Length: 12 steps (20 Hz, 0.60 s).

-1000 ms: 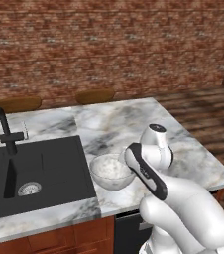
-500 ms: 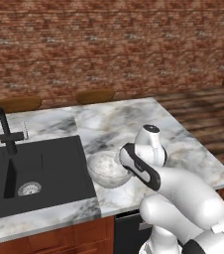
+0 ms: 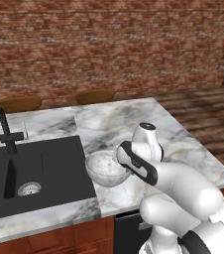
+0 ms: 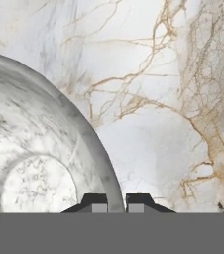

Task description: Pick the cup and bowl from the counter and place them on the counter next to the sink.

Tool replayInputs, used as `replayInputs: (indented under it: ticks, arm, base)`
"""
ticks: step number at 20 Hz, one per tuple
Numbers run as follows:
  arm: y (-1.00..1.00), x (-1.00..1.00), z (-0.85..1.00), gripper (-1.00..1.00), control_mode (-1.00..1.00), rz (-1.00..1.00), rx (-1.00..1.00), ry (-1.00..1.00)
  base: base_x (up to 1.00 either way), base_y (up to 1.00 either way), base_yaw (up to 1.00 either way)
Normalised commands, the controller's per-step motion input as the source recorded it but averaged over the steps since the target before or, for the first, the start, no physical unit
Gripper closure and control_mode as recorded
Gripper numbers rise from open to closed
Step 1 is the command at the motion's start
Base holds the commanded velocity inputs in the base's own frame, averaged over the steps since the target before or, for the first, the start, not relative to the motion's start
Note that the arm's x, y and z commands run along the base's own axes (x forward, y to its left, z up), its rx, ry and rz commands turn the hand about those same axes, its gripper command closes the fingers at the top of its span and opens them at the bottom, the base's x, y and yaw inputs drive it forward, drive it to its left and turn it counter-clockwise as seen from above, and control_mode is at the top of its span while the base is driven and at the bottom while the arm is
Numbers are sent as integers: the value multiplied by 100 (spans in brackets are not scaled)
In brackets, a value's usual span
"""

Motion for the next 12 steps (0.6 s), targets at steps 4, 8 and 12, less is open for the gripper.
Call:
replayInputs:
  ticks: [4,8,12]
  arm:
    - [0,0,0,-100,-100,0,0,0]
    - [0,0,0,-100,-100,0,0,0]
    - [0,-1,0,-100,-100,0,0,0]
  base:
    - [0,0,0]
    - [0,0,0]
    - [0,0,0]
